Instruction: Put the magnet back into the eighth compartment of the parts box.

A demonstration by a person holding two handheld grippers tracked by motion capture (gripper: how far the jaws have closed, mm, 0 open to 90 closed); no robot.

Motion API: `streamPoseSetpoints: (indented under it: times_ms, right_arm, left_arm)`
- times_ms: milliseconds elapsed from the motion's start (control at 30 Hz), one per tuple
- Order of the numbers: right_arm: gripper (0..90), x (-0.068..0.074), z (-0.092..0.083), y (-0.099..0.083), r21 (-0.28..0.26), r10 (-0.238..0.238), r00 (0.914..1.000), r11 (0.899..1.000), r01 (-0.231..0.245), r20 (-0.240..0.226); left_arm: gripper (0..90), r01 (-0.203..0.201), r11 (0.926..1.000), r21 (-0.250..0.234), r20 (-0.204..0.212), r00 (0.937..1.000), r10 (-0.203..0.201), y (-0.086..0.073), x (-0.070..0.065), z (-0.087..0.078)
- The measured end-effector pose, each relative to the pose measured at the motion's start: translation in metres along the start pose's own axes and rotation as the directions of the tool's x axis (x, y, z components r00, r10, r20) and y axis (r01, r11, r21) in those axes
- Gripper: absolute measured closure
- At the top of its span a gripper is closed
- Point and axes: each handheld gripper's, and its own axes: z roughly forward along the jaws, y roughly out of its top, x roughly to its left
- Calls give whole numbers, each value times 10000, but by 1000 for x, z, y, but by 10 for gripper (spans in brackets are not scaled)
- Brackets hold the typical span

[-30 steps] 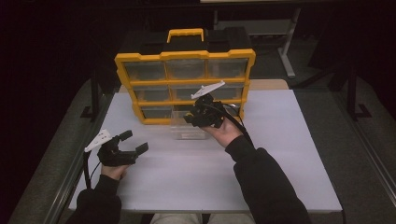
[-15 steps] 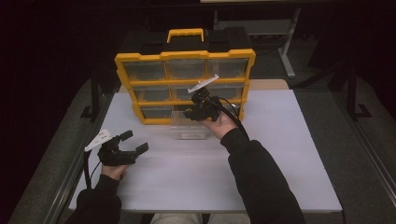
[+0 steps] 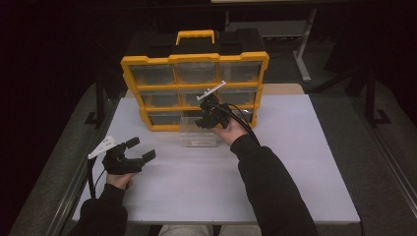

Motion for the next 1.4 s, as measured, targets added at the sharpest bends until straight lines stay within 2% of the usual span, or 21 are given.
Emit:
streamPoseSetpoints:
  times_ms: [167,200,300,333,400,467,533,733,1167,1400]
  right_arm:
    - [601,1,4,0,166,-19,10000,9999,19,-7]
    - [574,0,5,0,162,64,10000,9998,-63,-44]
    - [265,-2,4,-1,-13,91,9987,10000,-92,-509]
    - [226,-3,2,-2,-125,-90,9977,9999,81,-670]
    - [142,-3,-1,-4,-432,-296,9978,9987,271,-597]
    - [95,-4,-3,-7,-602,-293,9984,9978,264,-484]
    - [12,-4,-5,-10,-622,-252,9988,9978,226,-414]
    - [0,-6,-8,-16,-628,-320,9977,9976,283,-594]
    - [0,-10,-17,-32,-934,-224,9988,9955,183,-426]
    - [0,-14,-24,-39,-1093,-32,9990,9940,-17,-442]
  left_arm:
    - [0,-24,10000,31,-7,10000,24,0,0,0]
    - [0,-17,10000,18,-4,10000,17,0,0,0]
    - [0,-9,10000,36,42,10000,9,0,0,0]
    - [0,-22,10000,55,40,10000,22,0,0,0]
    - [0,33,10000,32,40,10000,-33,0,1,0]
    - [0,65,10000,-9,31,10000,-65,0,1,0]
    - [0,77,10000,-21,25,10000,-77,0,1,0]
    - [0,82,9999,-81,-33,10000,-82,1,2,-2]
    - [0,56,9999,-133,-130,9999,-57,1,3,-3]
    - [0,142,9997,-176,-184,9997,-146,1,4,-3]
